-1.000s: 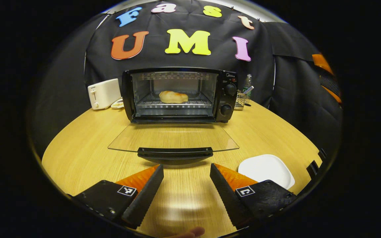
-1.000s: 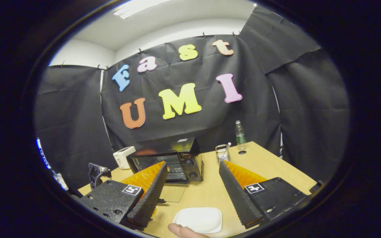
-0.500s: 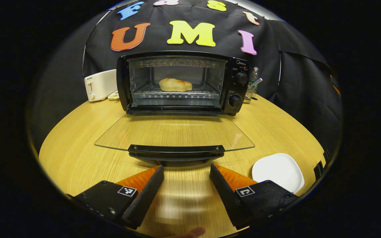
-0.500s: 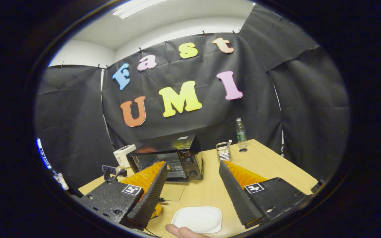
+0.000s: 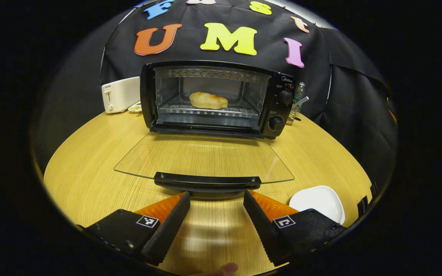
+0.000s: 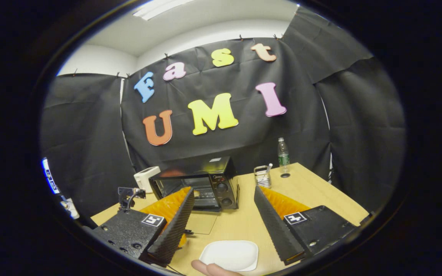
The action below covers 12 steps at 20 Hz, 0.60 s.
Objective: Open the electric oven with the left hand, put the food in, and close the electric oven.
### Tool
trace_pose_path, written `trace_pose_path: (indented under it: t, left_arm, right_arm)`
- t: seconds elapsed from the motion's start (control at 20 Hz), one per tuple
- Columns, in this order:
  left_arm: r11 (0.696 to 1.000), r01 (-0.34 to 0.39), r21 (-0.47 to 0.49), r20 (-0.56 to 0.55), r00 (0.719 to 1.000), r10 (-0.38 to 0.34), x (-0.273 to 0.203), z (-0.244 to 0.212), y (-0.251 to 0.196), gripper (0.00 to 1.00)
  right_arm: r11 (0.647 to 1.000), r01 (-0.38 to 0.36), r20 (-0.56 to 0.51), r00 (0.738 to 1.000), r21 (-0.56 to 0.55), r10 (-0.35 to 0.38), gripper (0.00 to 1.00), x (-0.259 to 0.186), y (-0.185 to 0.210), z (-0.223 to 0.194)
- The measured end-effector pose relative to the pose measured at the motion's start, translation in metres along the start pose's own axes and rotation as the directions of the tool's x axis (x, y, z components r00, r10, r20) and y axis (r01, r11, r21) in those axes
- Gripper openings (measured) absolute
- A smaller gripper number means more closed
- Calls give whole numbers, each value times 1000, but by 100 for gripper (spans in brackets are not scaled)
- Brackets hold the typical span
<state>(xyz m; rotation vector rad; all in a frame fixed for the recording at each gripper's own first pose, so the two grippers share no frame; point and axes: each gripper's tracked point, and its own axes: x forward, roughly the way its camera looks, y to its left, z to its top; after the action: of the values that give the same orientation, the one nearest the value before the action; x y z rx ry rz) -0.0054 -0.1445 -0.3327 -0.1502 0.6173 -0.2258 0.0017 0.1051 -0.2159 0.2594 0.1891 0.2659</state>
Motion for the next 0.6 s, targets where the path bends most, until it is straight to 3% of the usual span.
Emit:
trace_pose_path:
  t: [0.6]
  left_arm:
    - [996, -60, 72, 8, 998, 59, -7, 18, 0, 93]
  right_arm:
    - [1000, -12, -9, 1000, 9, 12, 93, 1, 0, -2]
